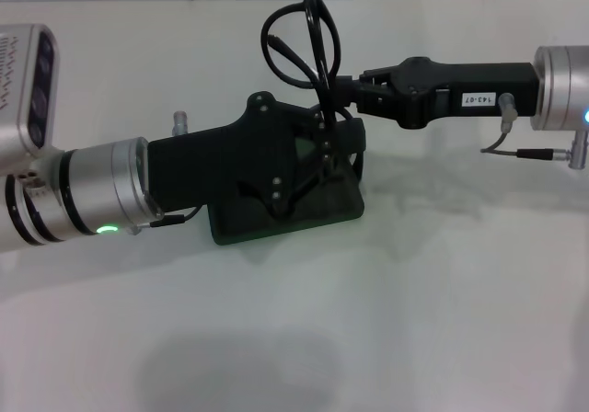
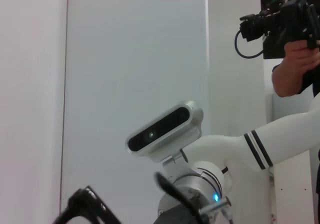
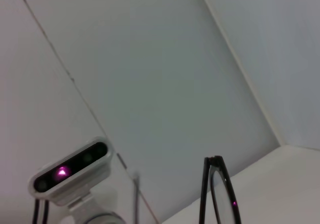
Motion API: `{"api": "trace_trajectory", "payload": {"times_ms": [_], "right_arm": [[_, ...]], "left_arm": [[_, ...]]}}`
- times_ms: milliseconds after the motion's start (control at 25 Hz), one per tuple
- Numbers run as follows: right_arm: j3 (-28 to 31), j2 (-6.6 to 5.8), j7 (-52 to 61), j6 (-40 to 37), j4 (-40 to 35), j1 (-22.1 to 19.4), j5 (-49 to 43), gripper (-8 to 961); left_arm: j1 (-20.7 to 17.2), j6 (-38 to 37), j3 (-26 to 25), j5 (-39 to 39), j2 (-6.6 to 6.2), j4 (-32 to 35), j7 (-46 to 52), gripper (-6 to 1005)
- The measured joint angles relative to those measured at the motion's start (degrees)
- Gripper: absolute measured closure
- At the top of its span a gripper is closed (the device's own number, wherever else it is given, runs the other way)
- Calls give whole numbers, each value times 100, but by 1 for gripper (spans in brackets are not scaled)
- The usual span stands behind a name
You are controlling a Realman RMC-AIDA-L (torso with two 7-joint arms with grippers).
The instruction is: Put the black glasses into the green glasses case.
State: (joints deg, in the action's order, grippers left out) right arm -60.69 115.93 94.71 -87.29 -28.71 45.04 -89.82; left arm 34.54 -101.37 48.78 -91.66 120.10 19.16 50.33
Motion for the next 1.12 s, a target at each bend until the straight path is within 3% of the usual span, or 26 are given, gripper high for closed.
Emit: {"api": "trace_trajectory", "payload": {"times_ms": [1120], "right_arm": [[-22, -26, -155, -326, -7, 40, 1, 886]], "left_arm": [[70, -2, -1, -1, -4, 1, 25, 1001]]}}
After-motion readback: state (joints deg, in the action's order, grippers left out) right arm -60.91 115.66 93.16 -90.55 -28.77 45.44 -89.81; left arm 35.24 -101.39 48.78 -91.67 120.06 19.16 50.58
